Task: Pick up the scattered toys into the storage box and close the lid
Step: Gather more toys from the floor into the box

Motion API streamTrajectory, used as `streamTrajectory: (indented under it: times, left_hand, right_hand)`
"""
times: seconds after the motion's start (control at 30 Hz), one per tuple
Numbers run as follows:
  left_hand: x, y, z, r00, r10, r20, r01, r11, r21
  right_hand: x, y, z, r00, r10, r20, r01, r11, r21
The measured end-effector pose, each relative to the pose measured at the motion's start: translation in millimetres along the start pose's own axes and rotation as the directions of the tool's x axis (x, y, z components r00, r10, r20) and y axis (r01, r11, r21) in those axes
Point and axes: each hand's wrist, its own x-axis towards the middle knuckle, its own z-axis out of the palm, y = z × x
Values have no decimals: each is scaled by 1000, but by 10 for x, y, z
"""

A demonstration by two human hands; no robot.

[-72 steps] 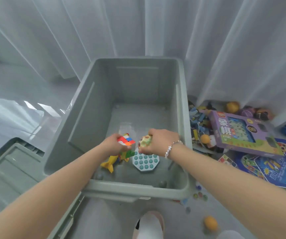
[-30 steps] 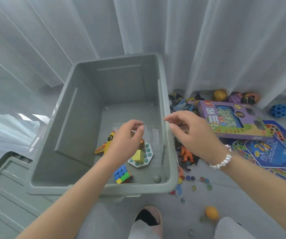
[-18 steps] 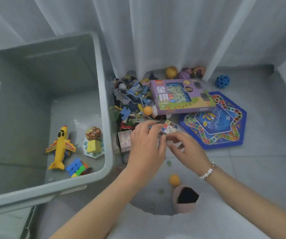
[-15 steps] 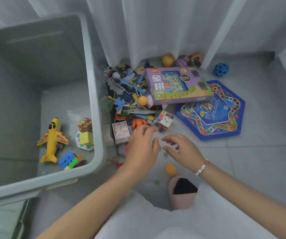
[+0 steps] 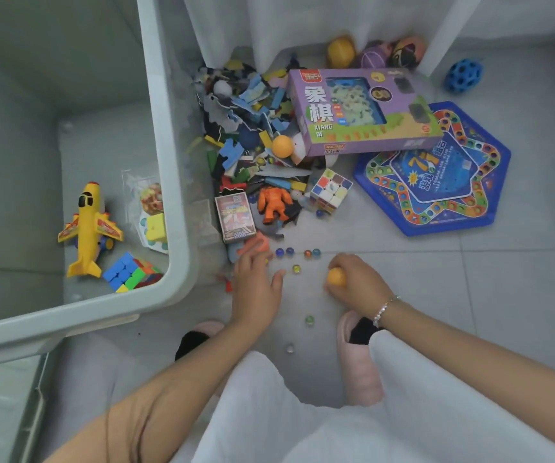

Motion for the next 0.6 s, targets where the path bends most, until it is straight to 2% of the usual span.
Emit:
streamTrajectory:
  times: [0.07, 0.13, 0.2, 0.37, 0.53, 0.6]
  left_hand:
    - [22, -68, 8, 999, -11, -50, 11, 1000, 11]
    - [41, -115, 4, 999, -7, -51, 8, 1000, 5]
    - [69, -132, 8, 999, 36, -1, -36, 999, 16]
    - [231, -117, 83, 967, 204, 154, -227, 963, 148]
    - [435, 86, 220, 933, 209, 292, -300, 900, 315]
    - [492, 117, 262, 919, 246, 308, -338, 894, 295]
  right_hand:
    - [50, -44, -27, 998, 27, -63, -22, 996, 84]
    - [90, -80, -38, 998, 29, -55, -26, 998, 48]
    - [121, -89, -27, 997, 47, -62, -45, 998, 39]
    - [184, -98, -31, 990, 141, -11, -137, 978, 158]
    - [291, -120, -135, 991, 129, 36, -133, 978, 161]
    - [283, -102, -142, 992, 109, 61, -117, 982, 149]
